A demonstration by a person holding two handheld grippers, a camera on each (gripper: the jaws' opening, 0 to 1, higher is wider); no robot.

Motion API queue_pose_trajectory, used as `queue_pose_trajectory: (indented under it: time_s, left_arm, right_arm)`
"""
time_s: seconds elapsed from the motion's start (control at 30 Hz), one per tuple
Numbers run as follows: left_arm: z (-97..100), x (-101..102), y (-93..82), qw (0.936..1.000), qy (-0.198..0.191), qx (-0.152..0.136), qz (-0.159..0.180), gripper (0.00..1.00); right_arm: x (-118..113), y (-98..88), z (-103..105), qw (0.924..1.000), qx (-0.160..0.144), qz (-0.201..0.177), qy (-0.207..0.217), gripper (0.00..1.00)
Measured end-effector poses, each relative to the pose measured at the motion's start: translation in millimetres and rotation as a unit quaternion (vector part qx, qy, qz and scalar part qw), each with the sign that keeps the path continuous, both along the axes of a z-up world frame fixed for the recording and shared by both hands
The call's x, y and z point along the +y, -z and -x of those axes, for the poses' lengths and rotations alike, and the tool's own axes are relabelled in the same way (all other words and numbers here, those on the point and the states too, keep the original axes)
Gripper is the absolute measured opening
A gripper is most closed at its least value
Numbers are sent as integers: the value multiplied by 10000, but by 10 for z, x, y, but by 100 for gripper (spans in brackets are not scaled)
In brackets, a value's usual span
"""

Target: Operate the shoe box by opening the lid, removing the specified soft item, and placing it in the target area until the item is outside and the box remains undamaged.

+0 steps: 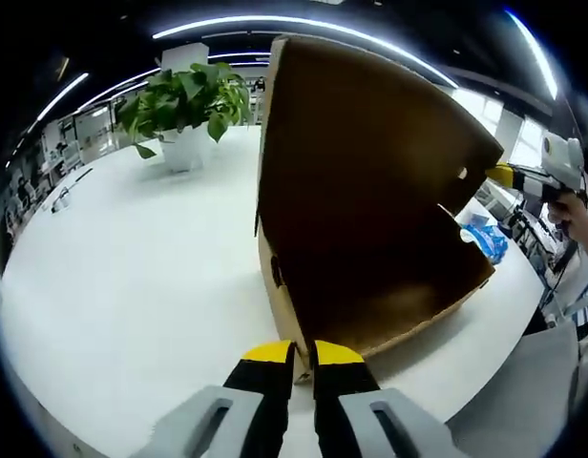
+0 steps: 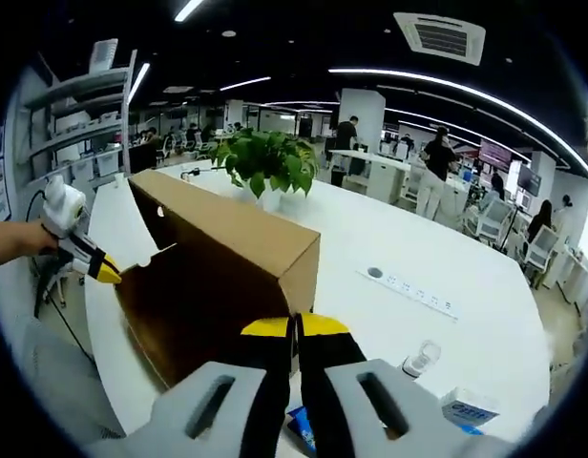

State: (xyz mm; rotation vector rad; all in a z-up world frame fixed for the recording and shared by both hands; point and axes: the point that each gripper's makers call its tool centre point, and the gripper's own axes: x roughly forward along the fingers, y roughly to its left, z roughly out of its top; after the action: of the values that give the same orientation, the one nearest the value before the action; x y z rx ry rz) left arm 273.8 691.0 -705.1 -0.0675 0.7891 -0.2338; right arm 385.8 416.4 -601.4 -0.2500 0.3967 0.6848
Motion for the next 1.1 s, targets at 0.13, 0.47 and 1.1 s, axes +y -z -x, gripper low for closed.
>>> queue_pose_trajectory:
  time_s: [0.13,0.47,1.1]
  left_arm:
    - [5,-2,-3,10000,-11,-24,-1,6]
    - [8,6,-12,9999,-88,-53,105,7]
    - [-90,142,-339,9982,-188,-569,18,20]
  right_arm:
    - [-10,44,80,10000,42,-54,18,0]
    - [-28,208,256,9996,212,-160,22,1]
    - [7,512,431,9987,435,-247,-33,3]
